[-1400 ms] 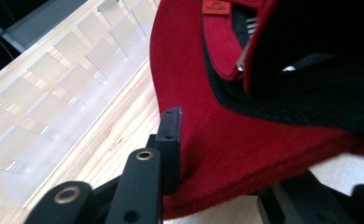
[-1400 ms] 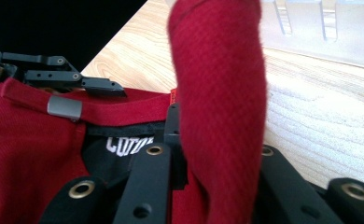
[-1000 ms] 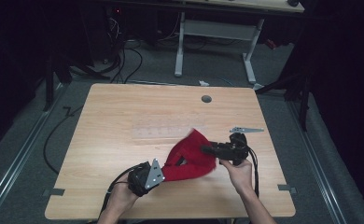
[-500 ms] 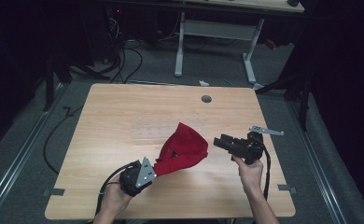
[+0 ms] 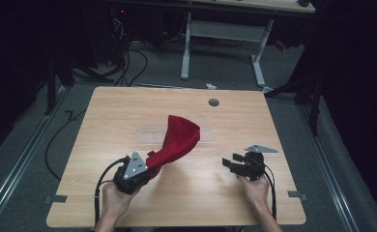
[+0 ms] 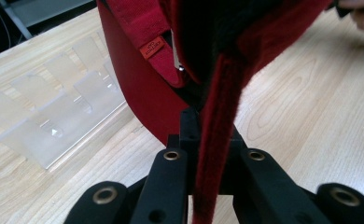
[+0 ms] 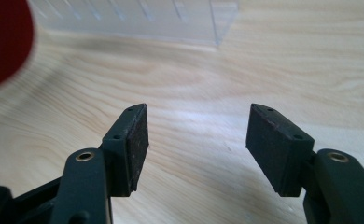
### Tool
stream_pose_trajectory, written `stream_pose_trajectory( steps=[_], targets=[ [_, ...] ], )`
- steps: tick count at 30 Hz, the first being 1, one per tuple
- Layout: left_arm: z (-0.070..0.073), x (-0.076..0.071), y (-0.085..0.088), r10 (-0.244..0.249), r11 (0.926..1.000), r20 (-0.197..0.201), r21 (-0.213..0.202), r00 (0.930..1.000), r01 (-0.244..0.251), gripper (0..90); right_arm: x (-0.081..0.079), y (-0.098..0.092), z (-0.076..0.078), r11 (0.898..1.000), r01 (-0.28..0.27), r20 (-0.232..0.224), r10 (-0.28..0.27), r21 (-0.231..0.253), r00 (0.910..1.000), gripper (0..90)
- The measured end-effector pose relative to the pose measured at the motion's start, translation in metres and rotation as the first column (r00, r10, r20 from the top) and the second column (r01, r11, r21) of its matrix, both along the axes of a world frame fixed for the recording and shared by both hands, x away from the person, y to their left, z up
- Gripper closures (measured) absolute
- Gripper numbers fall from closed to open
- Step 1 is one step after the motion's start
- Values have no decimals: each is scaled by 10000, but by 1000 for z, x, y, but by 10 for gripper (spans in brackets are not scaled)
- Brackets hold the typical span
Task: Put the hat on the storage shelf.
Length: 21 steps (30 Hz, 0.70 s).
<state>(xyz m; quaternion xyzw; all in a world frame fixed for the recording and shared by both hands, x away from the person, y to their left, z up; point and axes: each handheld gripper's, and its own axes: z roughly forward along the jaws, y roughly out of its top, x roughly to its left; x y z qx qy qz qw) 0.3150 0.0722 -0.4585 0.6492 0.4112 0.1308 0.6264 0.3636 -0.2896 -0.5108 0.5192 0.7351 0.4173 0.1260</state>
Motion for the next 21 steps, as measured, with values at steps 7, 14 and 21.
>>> stream_pose_trajectory(
  steps=[7, 14, 21],
  targets=[
    [5, 11, 1, 144, 9992, -125, -363, 9998, -148, 853, -2, 2, -16, 9929, 427, 36, -425, -1107, 9991, 385],
    [12, 20, 1, 396, 9976, 26, -565, 9992, -393, 852, -2, 5, -20, 9760, 714, 428, -639, -2057, 9970, 354],
    [16, 29, 4, 572, 9943, -126, -888, 9983, -581, 852, -3, 11, -20, 9609, 777, 562, -650, -2659, 9963, 345]
  ],
)
